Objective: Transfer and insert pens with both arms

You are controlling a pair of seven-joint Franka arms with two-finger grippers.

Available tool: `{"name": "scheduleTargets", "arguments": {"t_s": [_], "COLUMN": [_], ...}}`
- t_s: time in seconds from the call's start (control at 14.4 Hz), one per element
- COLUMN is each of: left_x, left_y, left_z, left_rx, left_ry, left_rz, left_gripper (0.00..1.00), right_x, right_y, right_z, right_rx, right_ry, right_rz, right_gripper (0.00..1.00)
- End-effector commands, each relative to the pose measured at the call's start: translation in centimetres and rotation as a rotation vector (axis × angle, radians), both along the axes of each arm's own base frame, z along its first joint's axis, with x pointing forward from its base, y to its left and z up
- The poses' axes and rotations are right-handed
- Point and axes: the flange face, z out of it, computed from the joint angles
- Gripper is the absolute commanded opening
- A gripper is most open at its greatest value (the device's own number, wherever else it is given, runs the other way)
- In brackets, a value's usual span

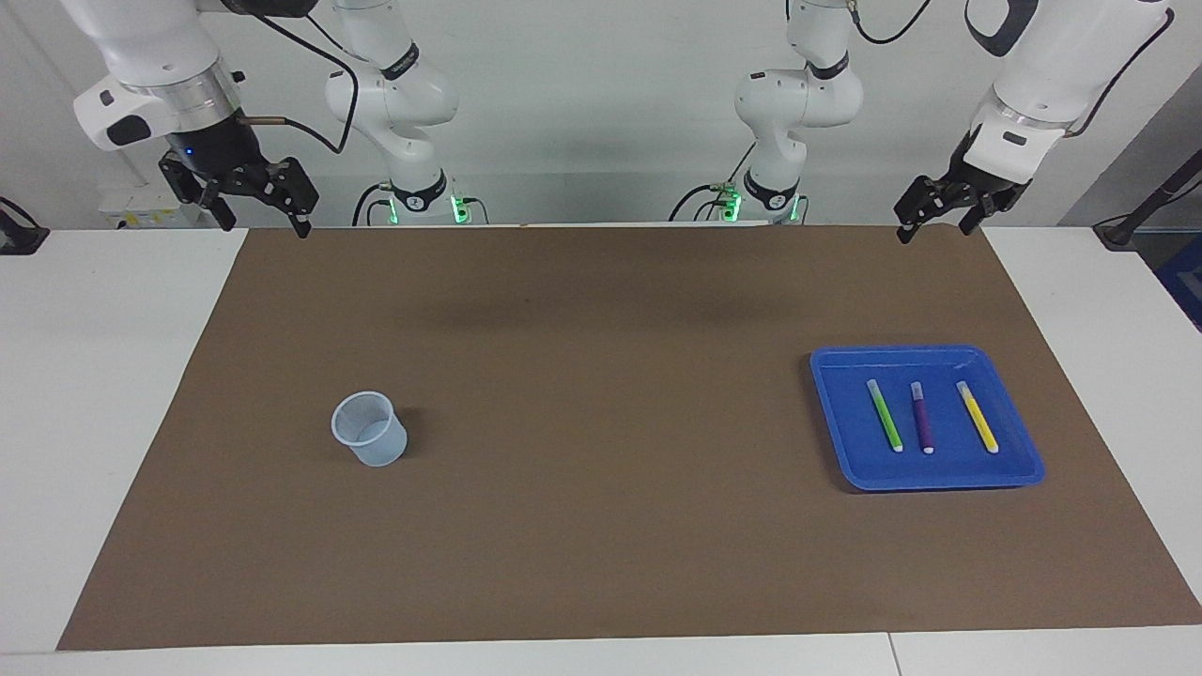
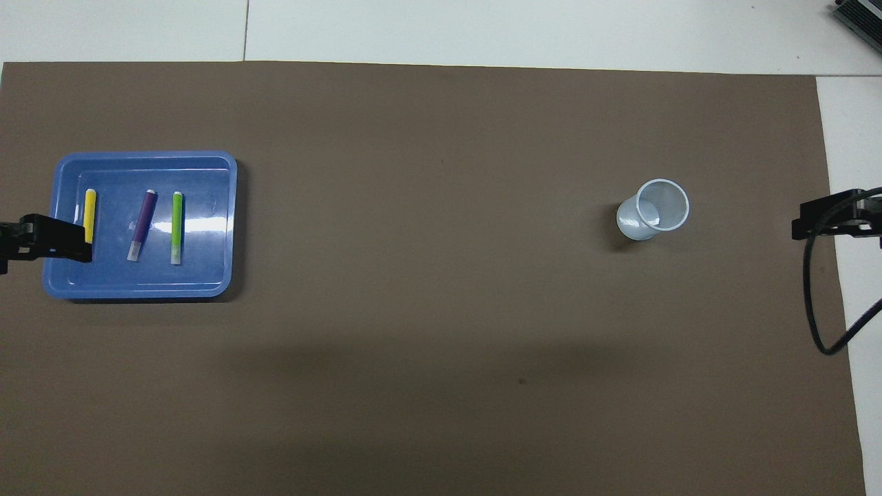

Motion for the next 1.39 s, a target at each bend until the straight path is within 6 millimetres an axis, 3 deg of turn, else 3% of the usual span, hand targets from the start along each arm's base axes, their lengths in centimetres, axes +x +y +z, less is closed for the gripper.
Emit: {"name": "scheduleTargets", "arguments": {"t_s": [0.0,0.28,0.9,1.32], "left_x": [-0.4,0.2,5.7,4.2], "left_y": [0.3,-0.4,0.4,2.3], "left_z": [-1.4,-4.3,-16.2,-25.4], "left_rx": [-0.019,-0.021,0.008,0.011], "left_ry": [-0.074,-0.113,-0.081,-0.073], "left_rz": [0.001,-0.012,-0.104,-0.085], "left_gripper": [1.0,1.0,1.0,1.0], "right_x": [-0.5,-0.5,-0.5,-0.5], "right_y": [-0.5,-0.5,-0.5,-0.5], "right_z": [-0.1,-0.1,-0.1,-0.1], "right_rx": [-0.001,-0.001,0.0,-0.001], "right_ry": [-0.017,-0.017,-0.017,-0.017], "right_rz": [0.016,0.016,0.016,0.016], "right_gripper": [1.0,1.0,1.0,1.0]}}
